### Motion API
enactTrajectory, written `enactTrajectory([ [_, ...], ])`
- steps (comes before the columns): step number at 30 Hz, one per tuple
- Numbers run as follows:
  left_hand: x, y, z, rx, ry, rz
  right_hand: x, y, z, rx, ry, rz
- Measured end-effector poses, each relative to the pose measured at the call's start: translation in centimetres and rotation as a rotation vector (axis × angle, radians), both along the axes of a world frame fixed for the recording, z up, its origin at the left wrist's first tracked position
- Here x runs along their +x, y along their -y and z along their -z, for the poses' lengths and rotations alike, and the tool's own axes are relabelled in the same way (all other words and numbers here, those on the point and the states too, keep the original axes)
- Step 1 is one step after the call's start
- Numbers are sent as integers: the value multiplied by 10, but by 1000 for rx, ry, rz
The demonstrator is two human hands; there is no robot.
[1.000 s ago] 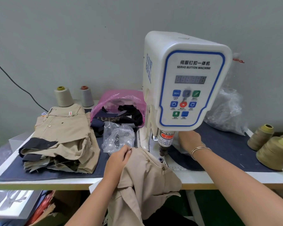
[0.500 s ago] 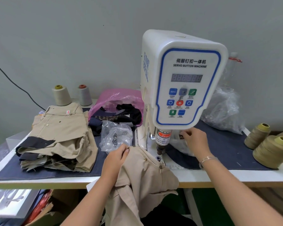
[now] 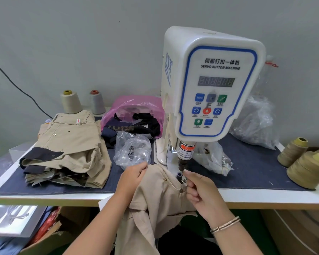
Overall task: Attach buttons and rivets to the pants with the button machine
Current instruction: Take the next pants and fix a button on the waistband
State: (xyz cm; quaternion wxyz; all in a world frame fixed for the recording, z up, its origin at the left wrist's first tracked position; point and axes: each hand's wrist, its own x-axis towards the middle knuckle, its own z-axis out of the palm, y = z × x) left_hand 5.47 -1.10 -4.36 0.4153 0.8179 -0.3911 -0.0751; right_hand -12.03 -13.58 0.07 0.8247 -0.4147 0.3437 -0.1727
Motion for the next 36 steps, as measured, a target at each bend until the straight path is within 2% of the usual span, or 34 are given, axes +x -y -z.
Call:
enactTrajectory([
  [4,-1,0,-1,-2,-1,15,7,-5,-3,101,6,6],
  [14,0,0,-2,36,6,-9,5,-10,-14,510,120,43],
  [23,-2,0,-5,47,0,-21,3,-29,-21,646,264,130],
  [25,-3,-1,-5,50,-17,-23,7,-44,-18,607,269,94],
  [27,-2,0,-5,53,-51,-33,20,-58,-17,361,172,-18],
  [28,-1,1,-4,73,-66,-33,30,-65,-19,127,100,-82],
  [31,1,2,-3,181,-93,-55,76,-69,-26,-764,-107,-200],
  [33,1,4,-5,159,-178,-116,113,-60,-29,-1214,-230,-233],
  [35,1,4,-4,200,-166,-111,145,-49,-25,-1511,-401,-307],
  [36,1,5,-4,229,-162,-101,157,-44,-20,-1593,-485,-365],
])
